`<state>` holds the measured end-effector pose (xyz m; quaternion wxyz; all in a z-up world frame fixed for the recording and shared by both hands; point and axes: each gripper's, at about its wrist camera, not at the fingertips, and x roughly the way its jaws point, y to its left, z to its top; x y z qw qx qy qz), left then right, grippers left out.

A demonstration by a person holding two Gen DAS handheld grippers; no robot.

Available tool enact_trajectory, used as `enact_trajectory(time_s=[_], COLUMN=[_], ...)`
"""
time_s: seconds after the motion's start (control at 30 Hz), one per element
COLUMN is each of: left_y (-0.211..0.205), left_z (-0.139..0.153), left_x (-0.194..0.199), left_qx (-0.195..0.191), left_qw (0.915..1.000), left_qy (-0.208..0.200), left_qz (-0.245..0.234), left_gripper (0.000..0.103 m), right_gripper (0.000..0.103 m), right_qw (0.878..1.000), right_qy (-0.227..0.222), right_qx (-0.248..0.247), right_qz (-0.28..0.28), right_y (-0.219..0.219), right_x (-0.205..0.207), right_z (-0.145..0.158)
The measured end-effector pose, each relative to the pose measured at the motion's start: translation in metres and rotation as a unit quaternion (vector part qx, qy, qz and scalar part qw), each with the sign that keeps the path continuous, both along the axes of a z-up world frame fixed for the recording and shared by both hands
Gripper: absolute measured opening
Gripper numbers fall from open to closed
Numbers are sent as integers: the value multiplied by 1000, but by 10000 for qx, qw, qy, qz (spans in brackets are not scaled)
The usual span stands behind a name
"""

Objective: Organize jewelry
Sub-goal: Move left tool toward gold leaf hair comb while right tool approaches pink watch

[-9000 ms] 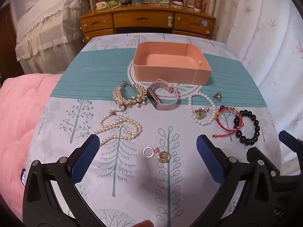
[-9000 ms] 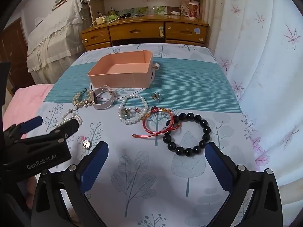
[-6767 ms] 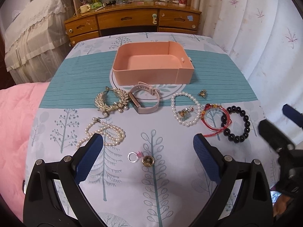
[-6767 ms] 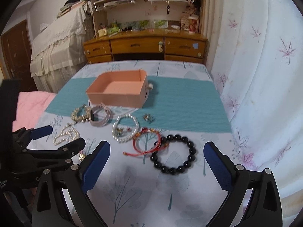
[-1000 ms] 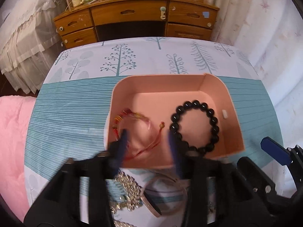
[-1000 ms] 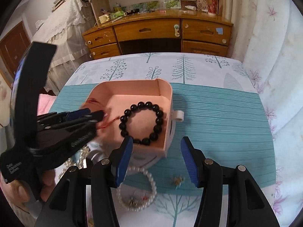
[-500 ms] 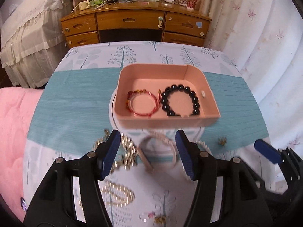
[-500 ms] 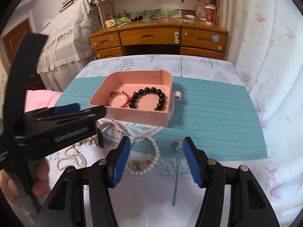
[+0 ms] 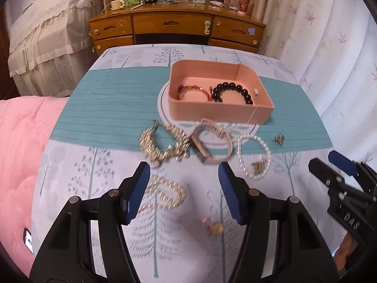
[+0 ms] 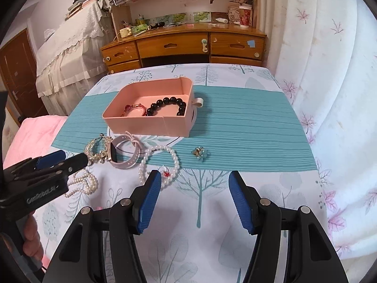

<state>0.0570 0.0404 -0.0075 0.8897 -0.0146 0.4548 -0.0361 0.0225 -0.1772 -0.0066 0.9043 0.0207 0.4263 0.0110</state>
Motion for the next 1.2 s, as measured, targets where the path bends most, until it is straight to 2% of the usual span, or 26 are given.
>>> enact_trajectory(time_s=[0.27,0.53,0.8,0.93,1.1,1.2], left_y=[23,50,99,119,122,119], left_z=[-10,-23,-38,-49,-57,-58], left_x=[-38,-41,-39,-34,-32,-31], left_qx=[211,138,-26,-420,-544,-577], left_qw=[9997,9994,9972,9949,9945,9949], left_qy=[-5,186,278,441,481,463], left_qz=[111,272,696,801,757,693], left_gripper=[57,57,57,57,57,57], right_gripper=[61,61,61,61,60,59], right_qw=[9998,9988,9952,9931,9902,9893], right_qy=[-17,65,133,261,371,266], right_qx=[-53,-163,-382,-338,-248,-326], right_qz=[180,465,889,1089,1324,1396], right_y=[16,44,80,94,105,113], right_x=[-16,-19,-16,-9,0,11], right_z=[0,-4,-10,-17,-26,-27])
